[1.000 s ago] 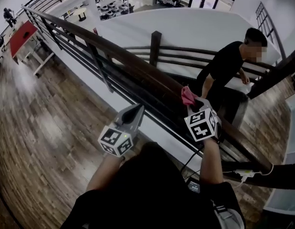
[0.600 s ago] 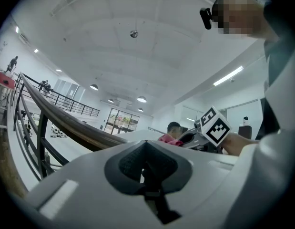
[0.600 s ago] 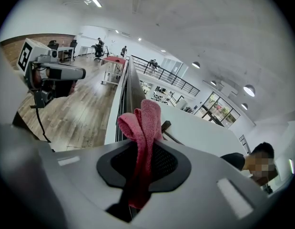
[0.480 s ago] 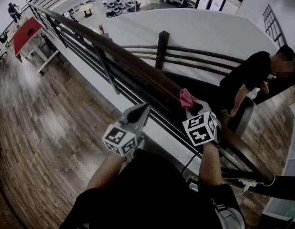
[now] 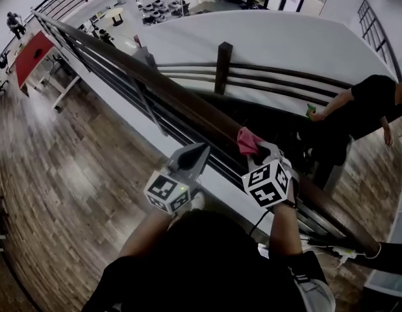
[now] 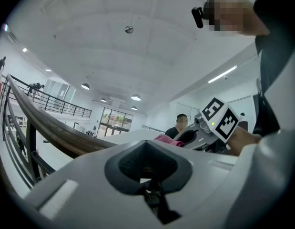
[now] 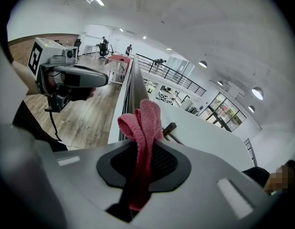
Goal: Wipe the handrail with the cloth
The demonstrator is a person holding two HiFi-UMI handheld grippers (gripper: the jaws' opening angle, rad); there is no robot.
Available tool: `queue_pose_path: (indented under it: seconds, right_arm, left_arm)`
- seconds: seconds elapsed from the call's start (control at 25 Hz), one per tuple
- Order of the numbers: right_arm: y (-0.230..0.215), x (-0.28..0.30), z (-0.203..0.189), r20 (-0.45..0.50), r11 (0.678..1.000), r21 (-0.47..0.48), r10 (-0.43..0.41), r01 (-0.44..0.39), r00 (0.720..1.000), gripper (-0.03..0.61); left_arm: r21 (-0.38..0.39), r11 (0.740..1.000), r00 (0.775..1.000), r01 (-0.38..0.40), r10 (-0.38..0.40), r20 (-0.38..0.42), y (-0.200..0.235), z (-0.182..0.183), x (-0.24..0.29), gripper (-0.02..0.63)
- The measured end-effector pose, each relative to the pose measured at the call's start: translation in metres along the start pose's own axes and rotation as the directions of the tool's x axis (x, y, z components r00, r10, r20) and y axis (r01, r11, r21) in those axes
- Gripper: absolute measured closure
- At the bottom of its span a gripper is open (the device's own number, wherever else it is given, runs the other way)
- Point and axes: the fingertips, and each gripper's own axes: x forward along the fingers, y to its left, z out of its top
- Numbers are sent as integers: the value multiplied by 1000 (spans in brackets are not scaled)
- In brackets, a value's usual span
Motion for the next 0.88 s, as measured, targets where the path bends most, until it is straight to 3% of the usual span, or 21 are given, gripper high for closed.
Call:
queue_pose_path:
  seconds: [0.36, 0.88]
  right_arm:
    - [13, 12, 25, -2, 999, -36, 16, -16, 1000, 525]
    - [31, 39, 75, 22, 996, -78, 47, -45, 999, 525]
  left_arm:
    - [-35, 999, 1000, -6, 5, -17, 32, -2, -3, 614]
    - [-22, 999, 999, -24, 23, -23, 88, 9, -7, 614]
